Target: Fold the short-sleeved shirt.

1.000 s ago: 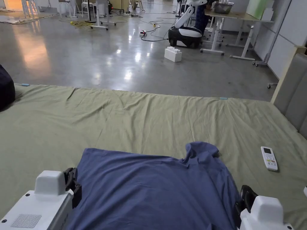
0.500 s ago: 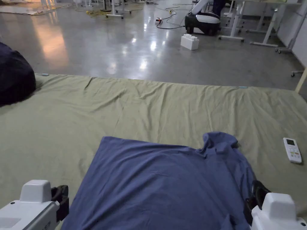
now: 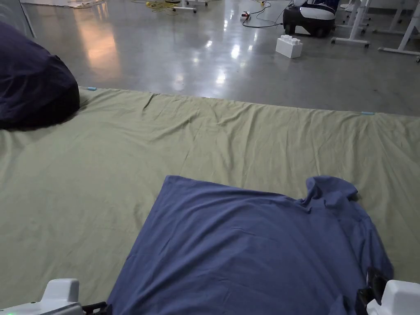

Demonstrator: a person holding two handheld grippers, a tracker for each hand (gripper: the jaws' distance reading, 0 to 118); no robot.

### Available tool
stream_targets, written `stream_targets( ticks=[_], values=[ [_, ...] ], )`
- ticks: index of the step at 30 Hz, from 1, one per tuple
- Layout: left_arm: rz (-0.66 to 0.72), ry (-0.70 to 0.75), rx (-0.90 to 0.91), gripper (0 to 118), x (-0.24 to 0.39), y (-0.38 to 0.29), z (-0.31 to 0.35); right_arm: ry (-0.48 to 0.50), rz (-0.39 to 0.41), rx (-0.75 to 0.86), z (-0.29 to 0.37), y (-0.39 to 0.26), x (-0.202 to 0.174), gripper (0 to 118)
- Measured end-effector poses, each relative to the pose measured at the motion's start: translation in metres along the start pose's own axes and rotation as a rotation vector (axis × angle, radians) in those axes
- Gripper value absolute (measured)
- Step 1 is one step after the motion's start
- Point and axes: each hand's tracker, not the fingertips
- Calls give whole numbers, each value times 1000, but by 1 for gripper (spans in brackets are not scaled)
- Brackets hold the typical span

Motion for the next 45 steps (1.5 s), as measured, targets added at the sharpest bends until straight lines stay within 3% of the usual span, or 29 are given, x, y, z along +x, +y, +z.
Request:
stream_targets(
  ticks=[6, 10, 11, 15, 17, 22, 26, 28, 29, 32, 33, 39, 42, 45],
  values=[
    [-16, 43, -111, 64, 6, 3, -57, -6, 2, -34, 0, -9, 2, 0],
    [-45, 83, -102, 62, 26, 7, -43, -15, 3, -55, 2, -14, 5, 0],
    [-78, 81, -101, 58, 33, 6, -40, -18, 1, -58, 2, -15, 5, 0],
    [-135, 54, -115, 11, 39, 6, -48, -16, -11, -74, 4, -18, 9, 0],
    [-134, 56, -119, 8, 37, 6, -46, -19, -16, -74, 9, -17, 14, 0],
    [-114, 22, -82, 6, 30, 9, -29, -60, -82, -111, 23, -14, 46, 0],
    [-47, -15, -39, 6, 24, 11, -10, -99, -178, -236, 32, -28, 79, 0],
    [-43, -17, -21, 6, 23, 11, -3, -108, -182, -325, 33, -39, 90, 2],
    [-42, -18, -18, 6, 24, 12, -1, -115, -183, -354, 32, -46, 94, 8],
    [-52, -15, -11, 6, 24, 17, 1, -83, -179, -452, 25, -63, 100, 63],
    [-56, -11, -10, 6, 26, 17, 2, -66, -203, -476, 21, -68, 101, 67],
    [-75, 8, -14, 6, 29, 17, -4, -18, -240, -558, -7, -88, 89, 68],
    [-69, 11, -20, 6, 28, 14, -7, -3, -211, -641, -23, -98, 77, 68],
    [-59, 8, -28, 6, 26, 12, -8, -4, -171, -646, -27, -104, 67, 56]
  ],
)
